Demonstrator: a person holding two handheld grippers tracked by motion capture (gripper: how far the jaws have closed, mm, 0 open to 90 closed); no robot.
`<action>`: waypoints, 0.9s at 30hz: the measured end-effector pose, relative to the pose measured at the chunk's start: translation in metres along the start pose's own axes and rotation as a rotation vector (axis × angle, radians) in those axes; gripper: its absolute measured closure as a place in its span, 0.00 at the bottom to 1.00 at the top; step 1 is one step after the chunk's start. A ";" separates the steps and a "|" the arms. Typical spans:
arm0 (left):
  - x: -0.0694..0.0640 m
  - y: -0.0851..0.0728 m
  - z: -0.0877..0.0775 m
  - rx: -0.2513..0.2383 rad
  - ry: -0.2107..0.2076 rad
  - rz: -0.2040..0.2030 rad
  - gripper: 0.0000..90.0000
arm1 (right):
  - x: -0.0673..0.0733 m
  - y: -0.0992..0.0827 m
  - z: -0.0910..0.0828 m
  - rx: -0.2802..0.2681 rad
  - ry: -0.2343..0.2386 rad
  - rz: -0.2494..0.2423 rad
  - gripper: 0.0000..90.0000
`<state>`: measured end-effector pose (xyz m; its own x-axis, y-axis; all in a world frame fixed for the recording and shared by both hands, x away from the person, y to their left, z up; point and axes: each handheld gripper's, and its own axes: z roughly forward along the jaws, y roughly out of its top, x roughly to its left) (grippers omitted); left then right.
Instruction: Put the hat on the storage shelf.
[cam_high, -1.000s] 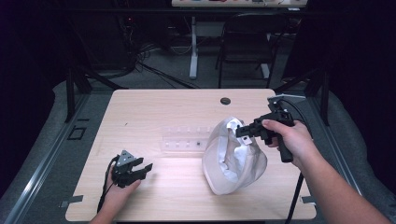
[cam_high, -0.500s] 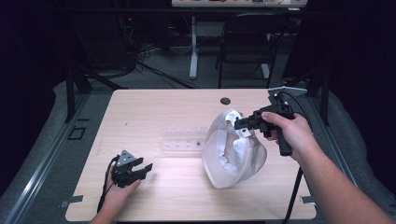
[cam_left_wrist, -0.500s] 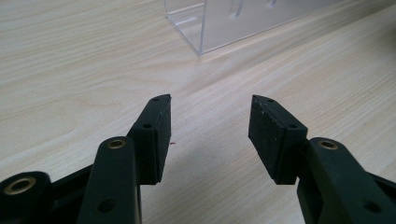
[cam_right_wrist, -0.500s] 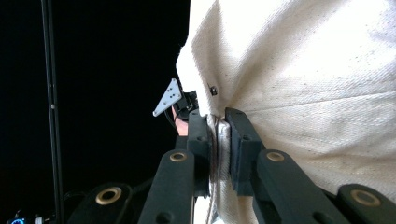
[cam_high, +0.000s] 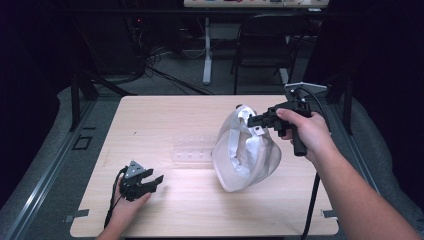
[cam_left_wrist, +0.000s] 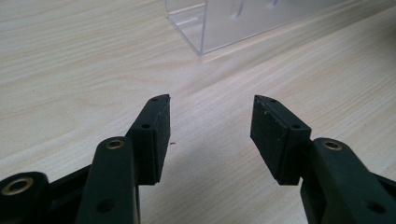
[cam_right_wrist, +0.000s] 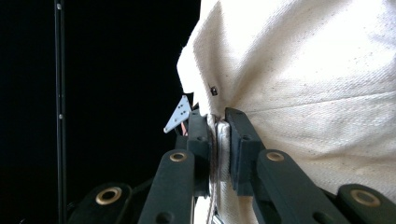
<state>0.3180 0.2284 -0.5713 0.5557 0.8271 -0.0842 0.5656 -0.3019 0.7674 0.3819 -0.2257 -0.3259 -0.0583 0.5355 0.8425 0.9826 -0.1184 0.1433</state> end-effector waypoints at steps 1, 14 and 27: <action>0.000 0.000 0.000 0.000 0.000 0.000 0.53 | 0.002 0.001 0.000 -0.012 0.001 0.002 0.91; 0.000 0.001 -0.001 0.006 -0.002 -0.001 0.53 | 0.014 0.016 0.005 -0.049 0.000 -0.002 0.91; 0.000 0.001 0.000 0.005 -0.006 0.000 0.53 | 0.022 0.037 0.016 -0.105 0.011 0.010 0.91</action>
<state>0.3182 0.2277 -0.5704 0.5590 0.8245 -0.0882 0.5690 -0.3041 0.7641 0.4195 -0.2049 -0.3106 -0.0513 0.5249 0.8496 0.9592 -0.2110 0.1882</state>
